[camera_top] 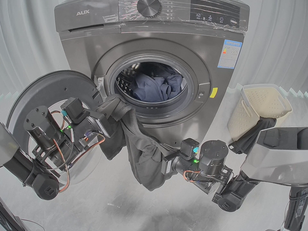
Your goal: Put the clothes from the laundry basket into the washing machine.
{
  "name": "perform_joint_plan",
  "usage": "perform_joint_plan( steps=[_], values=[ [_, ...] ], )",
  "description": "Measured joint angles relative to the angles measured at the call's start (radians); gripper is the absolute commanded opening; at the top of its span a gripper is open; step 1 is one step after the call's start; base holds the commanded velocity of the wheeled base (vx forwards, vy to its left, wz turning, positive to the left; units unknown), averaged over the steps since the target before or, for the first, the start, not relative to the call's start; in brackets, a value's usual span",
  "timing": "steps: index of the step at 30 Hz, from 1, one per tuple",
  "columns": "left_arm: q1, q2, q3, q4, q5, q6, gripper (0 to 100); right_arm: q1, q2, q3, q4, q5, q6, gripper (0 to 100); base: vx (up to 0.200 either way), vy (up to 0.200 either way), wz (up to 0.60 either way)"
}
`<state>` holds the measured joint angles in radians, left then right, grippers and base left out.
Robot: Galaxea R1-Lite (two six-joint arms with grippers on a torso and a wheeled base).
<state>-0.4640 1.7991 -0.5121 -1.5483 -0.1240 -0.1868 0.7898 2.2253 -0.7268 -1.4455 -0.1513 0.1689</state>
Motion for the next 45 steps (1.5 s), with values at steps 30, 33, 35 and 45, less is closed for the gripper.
perform_joint_plan(
  steps=[30, 33, 35, 45],
  values=[
    [-0.066, 0.003, 0.031, 0.001, 0.02, 0.005, 0, -0.018, 0.198, -0.157, 0.002, 0.01, -0.027, 100, 0.0, 0.0, 0.0],
    [-0.066, 0.004, 0.03, 0.001, 0.023, 0.005, 0, 0.001, 0.189, -0.116, 0.001, 0.01, -0.028, 100, 0.0, 0.0, 0.0],
    [-0.065, 0.005, 0.027, 0.001, 0.029, 0.004, 0, 0.015, 0.178, -0.08, 0.002, 0.01, -0.028, 100, 0.0, 0.0, 0.0],
    [-0.062, 0.01, 0.01, 0.001, 0.044, 0.002, 0, 0.129, 0.127, 0.029, -0.003, 0.031, -0.032, 100, 0.0, 0.0, 0.0]
  ],
)
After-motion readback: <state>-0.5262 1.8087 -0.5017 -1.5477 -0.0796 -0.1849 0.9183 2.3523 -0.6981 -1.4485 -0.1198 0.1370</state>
